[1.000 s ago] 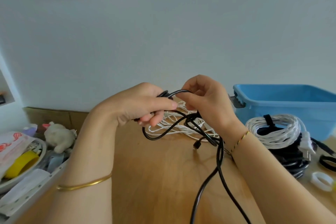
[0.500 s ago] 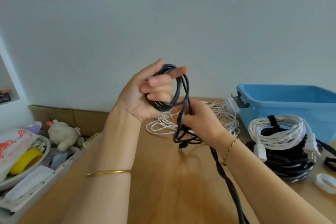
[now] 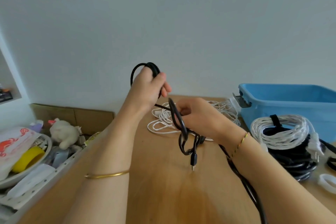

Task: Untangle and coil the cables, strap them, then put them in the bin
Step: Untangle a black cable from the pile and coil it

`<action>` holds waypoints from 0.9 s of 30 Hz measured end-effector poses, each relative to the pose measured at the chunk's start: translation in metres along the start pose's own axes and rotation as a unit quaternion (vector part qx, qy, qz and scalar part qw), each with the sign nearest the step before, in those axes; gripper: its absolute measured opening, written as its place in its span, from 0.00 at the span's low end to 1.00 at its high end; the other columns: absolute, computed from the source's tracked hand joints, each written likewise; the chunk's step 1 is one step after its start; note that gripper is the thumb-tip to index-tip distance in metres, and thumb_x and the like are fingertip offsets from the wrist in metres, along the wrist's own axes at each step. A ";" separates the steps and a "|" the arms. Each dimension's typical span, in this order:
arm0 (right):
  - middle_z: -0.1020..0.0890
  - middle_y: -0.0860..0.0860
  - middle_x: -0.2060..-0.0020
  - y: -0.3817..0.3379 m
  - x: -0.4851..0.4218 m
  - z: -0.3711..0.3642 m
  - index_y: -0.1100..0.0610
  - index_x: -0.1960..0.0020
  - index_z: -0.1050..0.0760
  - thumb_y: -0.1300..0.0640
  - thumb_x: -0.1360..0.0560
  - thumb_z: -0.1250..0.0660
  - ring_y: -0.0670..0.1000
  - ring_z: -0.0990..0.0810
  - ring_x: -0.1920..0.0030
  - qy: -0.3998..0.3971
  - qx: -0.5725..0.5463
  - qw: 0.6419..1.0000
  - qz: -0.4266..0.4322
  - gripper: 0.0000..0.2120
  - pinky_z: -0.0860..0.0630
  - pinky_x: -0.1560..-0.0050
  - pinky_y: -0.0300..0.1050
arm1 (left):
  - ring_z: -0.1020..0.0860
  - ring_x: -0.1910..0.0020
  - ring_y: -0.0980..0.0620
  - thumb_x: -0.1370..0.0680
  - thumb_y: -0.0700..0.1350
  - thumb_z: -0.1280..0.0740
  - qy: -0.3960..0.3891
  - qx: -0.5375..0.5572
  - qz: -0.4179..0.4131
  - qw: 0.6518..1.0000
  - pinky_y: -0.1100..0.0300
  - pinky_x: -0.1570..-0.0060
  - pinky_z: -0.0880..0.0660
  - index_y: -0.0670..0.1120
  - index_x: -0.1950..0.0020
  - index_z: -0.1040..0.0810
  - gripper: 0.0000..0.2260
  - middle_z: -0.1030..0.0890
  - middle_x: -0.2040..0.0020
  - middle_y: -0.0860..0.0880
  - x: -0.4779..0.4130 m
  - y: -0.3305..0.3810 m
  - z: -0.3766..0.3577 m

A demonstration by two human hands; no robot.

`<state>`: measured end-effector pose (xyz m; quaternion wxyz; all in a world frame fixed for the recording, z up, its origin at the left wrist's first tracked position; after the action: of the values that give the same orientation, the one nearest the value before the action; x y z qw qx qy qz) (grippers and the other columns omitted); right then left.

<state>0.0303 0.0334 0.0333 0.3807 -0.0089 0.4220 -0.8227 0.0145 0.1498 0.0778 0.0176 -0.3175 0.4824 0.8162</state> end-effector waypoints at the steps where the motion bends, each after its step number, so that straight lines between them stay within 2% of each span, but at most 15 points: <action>1: 0.25 0.47 0.71 -0.002 0.001 0.002 0.55 0.65 0.25 0.63 0.30 0.32 0.45 0.29 0.70 0.009 -0.007 1.000 0.007 0.07 0.30 0.65 0.39 | 0.23 0.64 0.54 0.19 0.44 0.42 -0.011 -0.090 -0.006 0.996 0.54 0.51 0.27 0.41 0.54 0.23 0.11 0.22 0.66 0.49 0.001 0.006 -0.003; 3: 0.26 0.49 0.72 -0.006 0.002 0.003 0.57 0.64 0.24 0.63 0.29 0.33 0.45 0.30 0.71 0.018 -0.029 0.999 0.014 0.06 0.31 0.66 0.38 | 0.24 0.59 0.50 0.18 0.45 0.43 -0.035 -0.211 -0.009 0.977 0.53 0.50 0.28 0.39 0.49 0.29 0.10 0.22 0.60 0.47 0.006 0.016 -0.008; 5: 0.23 0.56 0.70 -0.005 0.001 0.009 0.61 0.62 0.22 0.64 0.29 0.34 0.47 0.27 0.68 0.034 -0.070 0.997 0.007 0.04 0.28 0.63 0.43 | 0.25 0.56 0.48 0.18 0.47 0.43 -0.074 -0.266 -0.007 0.961 0.52 0.52 0.28 0.42 0.51 0.31 0.09 0.24 0.56 0.45 0.010 0.020 -0.010; 7: 0.19 0.58 0.66 -0.001 0.001 0.018 0.61 0.58 0.21 0.66 0.29 0.34 0.49 0.23 0.65 0.058 -0.116 0.992 0.000 0.04 0.24 0.58 0.49 | 0.28 0.60 0.50 0.18 0.46 0.42 -0.107 -0.268 0.012 0.957 0.56 0.62 0.32 0.48 0.58 0.34 0.09 0.27 0.60 0.49 0.012 0.017 -0.008; 8: 0.18 0.57 0.65 0.000 0.001 0.022 0.61 0.57 0.21 0.68 0.29 0.34 0.49 0.22 0.65 0.068 -0.138 0.988 0.003 0.05 0.23 0.57 0.48 | 0.29 0.63 0.51 0.18 0.44 0.41 -0.120 -0.261 0.021 0.958 0.58 0.65 0.34 0.50 0.61 0.36 0.11 0.29 0.62 0.50 0.013 0.014 -0.008; 12: 0.19 0.58 0.65 0.010 0.001 0.029 0.60 0.56 0.22 0.69 0.29 0.33 0.50 0.20 0.65 0.104 -0.182 0.978 0.011 0.06 0.23 0.57 0.46 | 0.26 0.64 0.48 0.19 0.42 0.40 -0.145 -0.226 0.011 0.963 0.58 0.62 0.32 0.47 0.62 0.32 0.11 0.25 0.67 0.49 0.013 0.010 -0.016; 14: 0.18 0.60 0.64 0.015 -0.001 0.025 0.60 0.55 0.22 0.69 0.29 0.32 0.53 0.18 0.61 0.086 -0.197 0.977 0.001 0.07 0.22 0.54 0.50 | 0.22 0.64 0.51 0.19 0.41 0.40 -0.101 -0.143 -0.005 0.985 0.59 0.61 0.27 0.47 0.57 0.30 0.07 0.20 0.64 0.49 0.010 0.015 -0.009; 16: 0.17 0.55 0.66 0.017 -0.002 0.015 0.59 0.52 0.23 0.68 0.30 0.31 0.52 0.18 0.62 0.033 -0.196 0.980 -0.010 0.09 0.23 0.57 0.49 | 0.22 0.69 0.55 0.18 0.39 0.42 -0.065 0.059 0.004 0.996 0.64 0.60 0.25 0.47 0.53 0.30 0.06 0.19 0.65 0.47 0.009 0.018 0.000; 18: 0.17 0.51 0.67 0.018 -0.001 0.003 0.58 0.48 0.23 0.67 0.29 0.31 0.49 0.20 0.63 -0.021 -0.171 0.985 -0.022 0.11 0.24 0.58 0.46 | 0.27 0.75 0.56 0.18 0.39 0.44 -0.039 0.256 0.033 0.965 0.60 0.61 0.22 0.43 0.51 0.29 0.06 0.22 0.71 0.49 0.009 0.016 0.007; 19: 0.18 0.51 0.67 0.019 -0.001 -0.002 0.58 0.47 0.23 0.66 0.28 0.31 0.49 0.21 0.64 -0.031 -0.152 0.988 -0.027 0.11 0.24 0.58 0.45 | 0.30 0.77 0.57 0.18 0.40 0.44 -0.035 0.328 0.055 0.942 0.61 0.64 0.21 0.40 0.49 0.28 0.07 0.25 0.73 0.50 0.008 0.012 0.008; 22: 0.20 0.51 0.68 0.024 -0.003 -0.002 0.56 0.48 0.20 0.62 0.25 0.33 0.46 0.23 0.67 0.016 -0.091 0.995 -0.033 0.08 0.26 0.63 0.38 | 0.36 0.80 0.59 0.19 0.43 0.46 -0.067 0.513 0.117 0.848 0.68 0.75 0.30 0.34 0.42 0.28 0.15 0.31 0.75 0.53 0.006 0.003 0.007; 23: 0.20 0.53 0.67 0.027 -0.004 0.001 0.57 0.49 0.19 0.60 0.24 0.34 0.46 0.24 0.67 0.043 -0.078 0.995 -0.034 0.06 0.26 0.63 0.39 | 0.36 0.81 0.59 0.21 0.43 0.45 -0.081 0.560 0.126 0.815 0.70 0.76 0.32 0.33 0.42 0.28 0.16 0.32 0.76 0.54 0.006 0.001 0.008; 25: 0.19 0.54 0.66 0.032 -0.005 0.008 0.58 0.51 0.21 0.58 0.23 0.36 0.49 0.22 0.66 0.094 -0.063 0.993 -0.041 0.06 0.23 0.59 0.47 | 0.35 0.82 0.58 0.26 0.42 0.41 -0.127 0.634 0.129 0.752 0.70 0.78 0.33 0.31 0.43 0.27 0.17 0.32 0.77 0.54 0.006 0.002 0.008; 27: 0.19 0.55 0.65 0.037 -0.004 0.013 0.59 0.53 0.23 0.58 0.22 0.38 0.51 0.20 0.65 0.130 -0.048 0.989 -0.056 0.06 0.22 0.56 0.51 | 0.34 0.82 0.58 0.28 0.40 0.38 -0.160 0.675 0.127 0.709 0.69 0.79 0.32 0.29 0.43 0.26 0.18 0.31 0.77 0.53 0.007 0.003 0.005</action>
<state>0.0599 0.0139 0.0168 0.2752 0.0559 0.5053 -0.8160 0.0052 0.1506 0.0776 0.2007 -0.0214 0.9302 0.3067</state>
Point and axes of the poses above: each hand's wrist, its own x-axis away from the middle knuckle, its own z-axis out of the back of the hand, y = z × x, the point moved 8 cm from there along -x, towards the middle knuckle
